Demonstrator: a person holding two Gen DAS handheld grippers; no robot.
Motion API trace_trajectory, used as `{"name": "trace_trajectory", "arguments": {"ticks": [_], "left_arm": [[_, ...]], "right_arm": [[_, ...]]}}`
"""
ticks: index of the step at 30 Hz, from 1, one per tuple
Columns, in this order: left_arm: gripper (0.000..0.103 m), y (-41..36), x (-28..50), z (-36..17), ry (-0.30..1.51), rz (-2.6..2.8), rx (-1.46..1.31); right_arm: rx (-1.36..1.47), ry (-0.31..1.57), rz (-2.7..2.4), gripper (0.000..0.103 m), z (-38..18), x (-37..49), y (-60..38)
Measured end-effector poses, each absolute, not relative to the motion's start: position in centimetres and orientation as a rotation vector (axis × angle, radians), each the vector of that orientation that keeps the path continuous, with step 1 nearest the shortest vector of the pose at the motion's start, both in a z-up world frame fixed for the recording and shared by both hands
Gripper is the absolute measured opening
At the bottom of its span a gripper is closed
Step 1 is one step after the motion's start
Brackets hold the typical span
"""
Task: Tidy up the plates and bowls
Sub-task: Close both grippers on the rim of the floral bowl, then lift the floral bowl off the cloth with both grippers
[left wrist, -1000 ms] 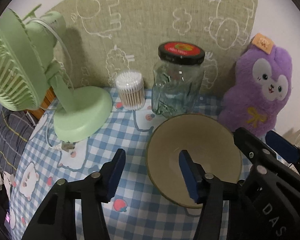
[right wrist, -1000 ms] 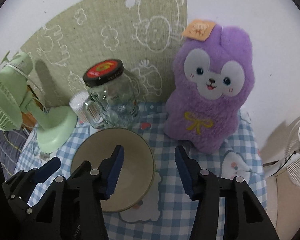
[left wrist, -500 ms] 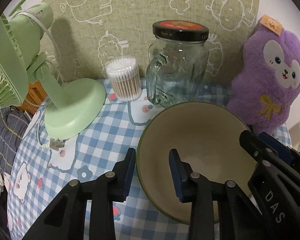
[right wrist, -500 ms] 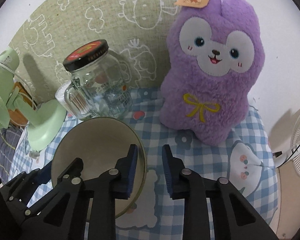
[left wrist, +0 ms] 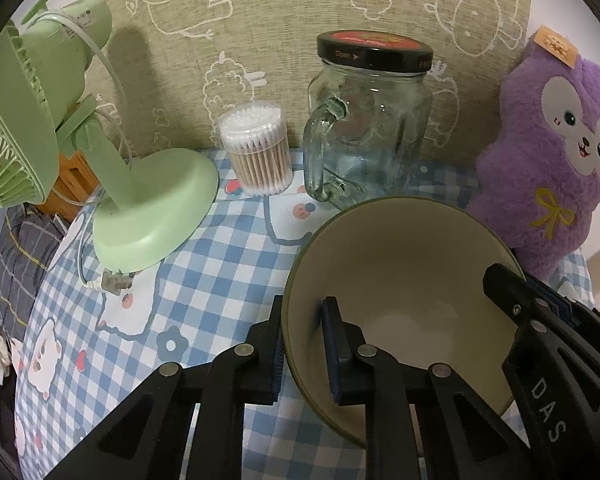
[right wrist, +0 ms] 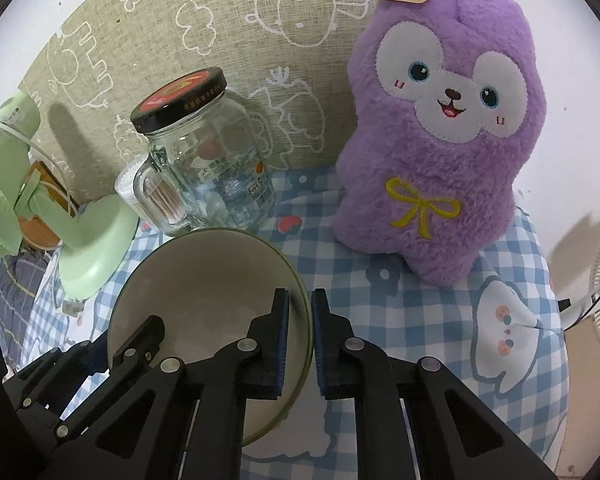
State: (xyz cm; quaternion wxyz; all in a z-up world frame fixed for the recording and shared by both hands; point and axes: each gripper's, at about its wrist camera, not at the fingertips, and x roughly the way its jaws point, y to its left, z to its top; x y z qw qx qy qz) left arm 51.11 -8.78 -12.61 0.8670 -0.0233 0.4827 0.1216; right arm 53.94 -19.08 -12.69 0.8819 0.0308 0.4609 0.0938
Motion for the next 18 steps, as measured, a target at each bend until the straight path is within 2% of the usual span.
{"name": "trace_trajectory", "arguments": {"ticks": [18], "left_arm": [[0.014, -9.1, 50.2, -11.3, 1.013, 0.229, -0.071]], "right_arm": [[0.052, 0.943, 0.163, 0.015, -10.7, 52.8, -19.4]]}}
